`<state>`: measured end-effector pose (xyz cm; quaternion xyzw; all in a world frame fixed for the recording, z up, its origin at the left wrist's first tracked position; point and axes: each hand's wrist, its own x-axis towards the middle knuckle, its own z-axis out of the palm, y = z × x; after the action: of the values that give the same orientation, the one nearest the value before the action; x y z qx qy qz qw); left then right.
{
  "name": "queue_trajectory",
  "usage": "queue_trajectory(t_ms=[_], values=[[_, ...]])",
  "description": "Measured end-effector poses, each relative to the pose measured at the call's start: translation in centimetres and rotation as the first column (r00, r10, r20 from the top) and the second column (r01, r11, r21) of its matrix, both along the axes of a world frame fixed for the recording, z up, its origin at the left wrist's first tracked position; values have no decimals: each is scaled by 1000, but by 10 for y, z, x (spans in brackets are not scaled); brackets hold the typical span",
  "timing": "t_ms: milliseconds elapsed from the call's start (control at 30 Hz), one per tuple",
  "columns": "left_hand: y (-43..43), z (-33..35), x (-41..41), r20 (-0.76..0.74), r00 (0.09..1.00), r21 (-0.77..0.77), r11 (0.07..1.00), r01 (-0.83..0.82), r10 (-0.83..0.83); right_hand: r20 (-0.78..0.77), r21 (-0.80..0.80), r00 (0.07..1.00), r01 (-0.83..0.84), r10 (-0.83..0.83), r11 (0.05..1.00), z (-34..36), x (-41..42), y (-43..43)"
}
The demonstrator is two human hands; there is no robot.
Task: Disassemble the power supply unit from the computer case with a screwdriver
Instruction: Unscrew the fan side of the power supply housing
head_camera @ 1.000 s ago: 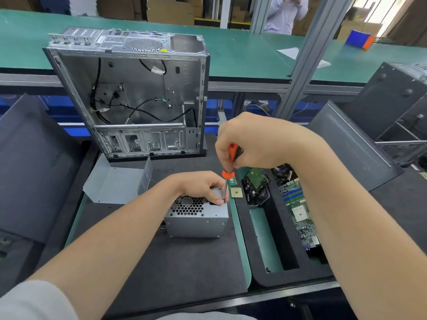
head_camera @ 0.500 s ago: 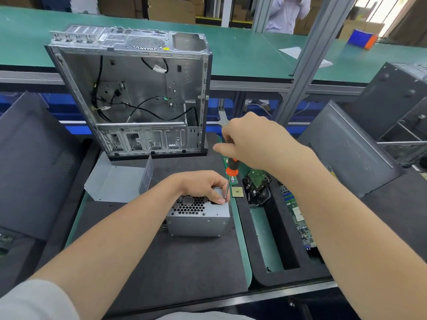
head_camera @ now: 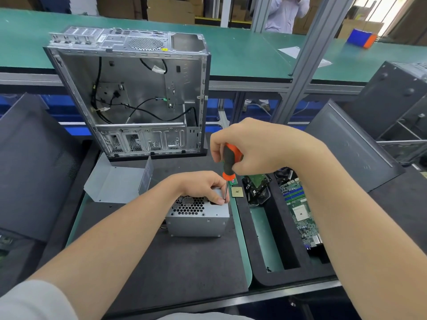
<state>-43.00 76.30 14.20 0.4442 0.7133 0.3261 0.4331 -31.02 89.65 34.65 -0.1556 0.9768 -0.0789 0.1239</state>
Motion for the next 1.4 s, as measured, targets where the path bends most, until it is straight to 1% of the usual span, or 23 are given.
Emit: queue_trajectory(t_ms=[33, 67, 133, 167, 233, 267, 400, 533, 633, 767, 833, 867, 900, 933, 1000, 1033, 1067, 1133, 1267, 1400], values=[[0, 0, 0, -5, 1000, -8, 1000, -1, 1, -41, 36, 999, 21, -20, 999, -3, 1, -2], [0, 0, 0, -9, 1000, -15, 1000, -1, 1, -117, 104, 991, 78, -66, 991, -8, 1, -4], [1, 0, 0, -6, 1000, -18, 1000, 3, -3, -300, 266, 943, 228, -145, 937, -13, 1, -9], [1, 1, 1, -11, 1000, -18, 1000, 5, -5, -346, 282, 922, 278, -172, 918, -15, -1, -12], [1, 1, 1, -26, 1000, -17, 1000, 4, -4, -333, 234, 916, 311, -225, 921, -18, -5, -15], [0, 2, 1, -26, 1000, -14, 1000, 5, -5, -308, 218, 926, 291, -217, 932, -18, -7, -15], [-1, 3, 3, -24, 1000, 6, 1000, 12, -11, -168, 148, 982, 113, -88, 982, -11, -6, -11], [-1, 5, 4, -2, 1000, 7, 1000, 8, -8, -132, 81, 991, -16, 27, 997, -4, -1, -4], [0, 5, 5, 18, 1000, 4, 1000, 9, -9, -103, 77, 994, -39, 47, 996, 1, -1, 3], [0, 5, 5, -13, 1000, -2, 1000, -1, 1, -15, 46, 999, -51, 52, 998, 7, -2, 7], [-1, 5, 5, -22, 1000, -5, 1000, -7, 7, 9, 65, 998, -55, 55, 996, 5, -2, 6], [-1, 5, 5, -23, 1000, -6, 1000, -11, 11, 14, 81, 999, -50, 49, 995, 2, -1, 5], [-1, 5, 5, -27, 999, -7, 1000, -18, 18, -13, 104, 999, -34, 36, 994, -1, 0, 3], [-1, 5, 6, -35, 999, -7, 1000, -24, 24, -81, 144, 997, 5, 7, 990, -5, 0, 1], [-1, 6, 6, -34, 999, -6, 1000, -16, 16, -284, 242, 957, 131, -58, 961, -12, -1, -4], [-1, 7, 6, -30, 1000, -5, 1000, -7, 7, -350, 261, 933, 188, -89, 947, -15, -2, -8], [0, 8, 7, -31, 1000, -5, 1000, -1, 1, -370, 245, 921, 224, -123, 943, -17, -3, -11], [0, 10, 7, -29, 1000, -6, 1000, -1, 1, -306, 193, 938, 231, -166, 954, -18, -7, -12], [-1, 9, 8, -19, 1000, -11, 1000, -5, 5, -164, 119, 985, 71, -51, 990, -13, -7, -7], [-1, 10, 8, -36, 999, -9, 1000, -1, 1, -126, 42, 989, -67, 72, 997, -7, -5, -1]])
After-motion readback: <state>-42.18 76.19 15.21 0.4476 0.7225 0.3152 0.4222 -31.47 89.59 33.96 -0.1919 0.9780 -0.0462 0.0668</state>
